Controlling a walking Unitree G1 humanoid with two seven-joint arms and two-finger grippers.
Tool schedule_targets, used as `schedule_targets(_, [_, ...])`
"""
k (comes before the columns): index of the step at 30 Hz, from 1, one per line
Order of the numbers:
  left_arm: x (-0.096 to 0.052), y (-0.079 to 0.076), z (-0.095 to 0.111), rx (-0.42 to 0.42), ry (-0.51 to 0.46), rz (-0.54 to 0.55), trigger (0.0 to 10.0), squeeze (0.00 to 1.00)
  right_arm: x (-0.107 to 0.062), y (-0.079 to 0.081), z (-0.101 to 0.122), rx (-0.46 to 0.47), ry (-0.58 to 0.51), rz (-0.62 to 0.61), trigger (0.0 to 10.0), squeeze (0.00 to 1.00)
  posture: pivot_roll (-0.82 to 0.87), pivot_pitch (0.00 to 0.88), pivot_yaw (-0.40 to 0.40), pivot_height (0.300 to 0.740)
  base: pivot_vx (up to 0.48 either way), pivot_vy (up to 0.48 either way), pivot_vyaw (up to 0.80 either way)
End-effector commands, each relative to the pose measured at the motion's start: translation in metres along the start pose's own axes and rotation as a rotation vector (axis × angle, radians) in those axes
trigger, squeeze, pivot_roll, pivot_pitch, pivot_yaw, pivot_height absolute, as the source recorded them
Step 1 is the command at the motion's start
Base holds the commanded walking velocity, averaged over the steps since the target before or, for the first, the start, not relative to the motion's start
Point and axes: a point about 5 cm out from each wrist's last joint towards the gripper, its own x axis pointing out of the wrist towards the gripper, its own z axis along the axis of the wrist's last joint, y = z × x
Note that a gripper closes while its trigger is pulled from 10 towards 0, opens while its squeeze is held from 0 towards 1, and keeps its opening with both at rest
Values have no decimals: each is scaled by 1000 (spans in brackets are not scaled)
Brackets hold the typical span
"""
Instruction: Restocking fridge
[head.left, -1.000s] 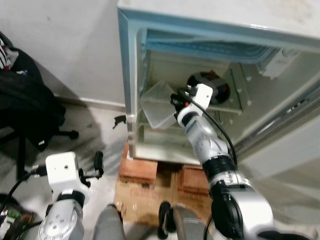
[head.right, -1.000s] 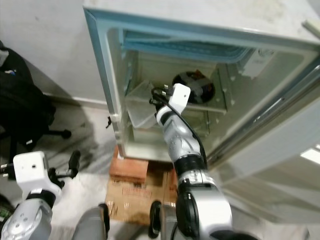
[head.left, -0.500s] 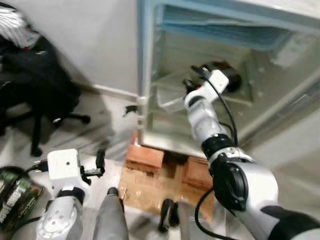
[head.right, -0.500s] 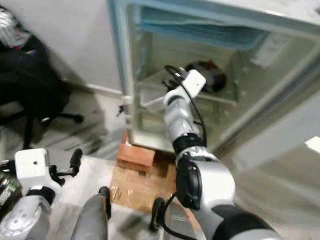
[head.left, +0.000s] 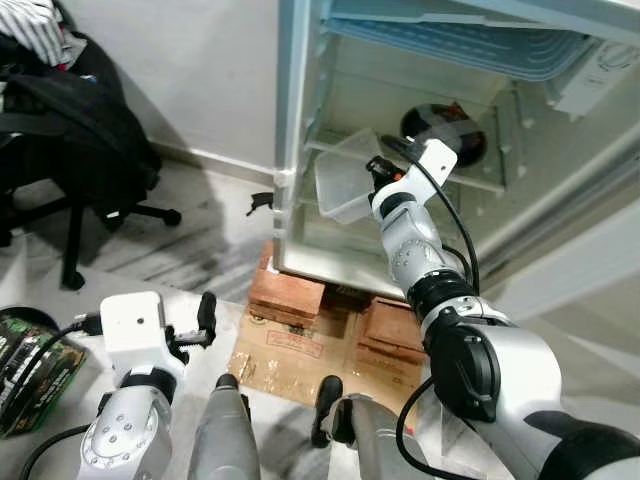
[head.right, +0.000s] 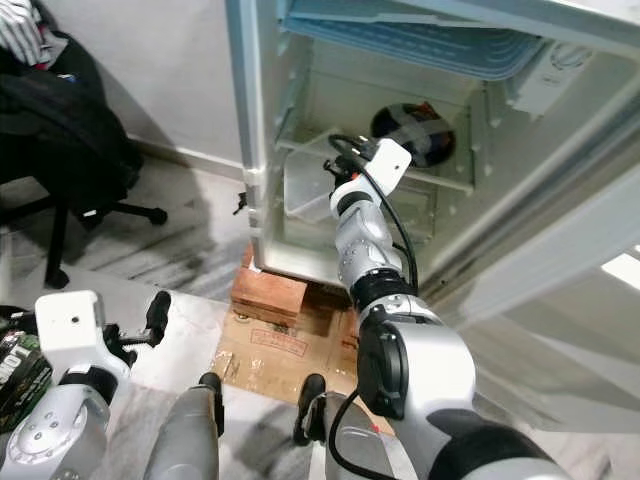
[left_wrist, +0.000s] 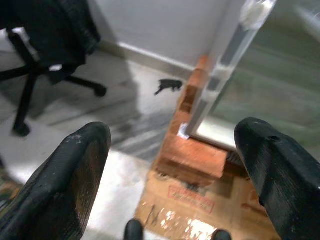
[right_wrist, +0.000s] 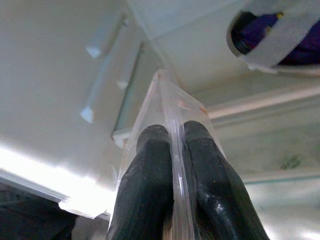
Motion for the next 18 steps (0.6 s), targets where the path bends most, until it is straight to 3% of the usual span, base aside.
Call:
schedule_targets(1, [2,0,-7,-6,21,-1,10000,0,-2,-3,2,4,-31,42,10000,0,296,211,-90,740,0,0,0])
schedule_targets(5, [10,-3,-7,-18,-3,-15,10000,0,-5,-9,5,-18,-46,64,10000,0,259,166,-97,740,0,0,0])
schedule_targets(13, [25,-4,-6,-28,-41,-37,10000,0,-22,-14,2,-149,-83,177,10000,0,184,115,-88,740,0,0,0])
schedule_targets(18, [37,-13,-4,-40,-69,-68,10000,0,-34,-18,4,-165,-105,174,10000,0,168,86,-91,740,267,0,0])
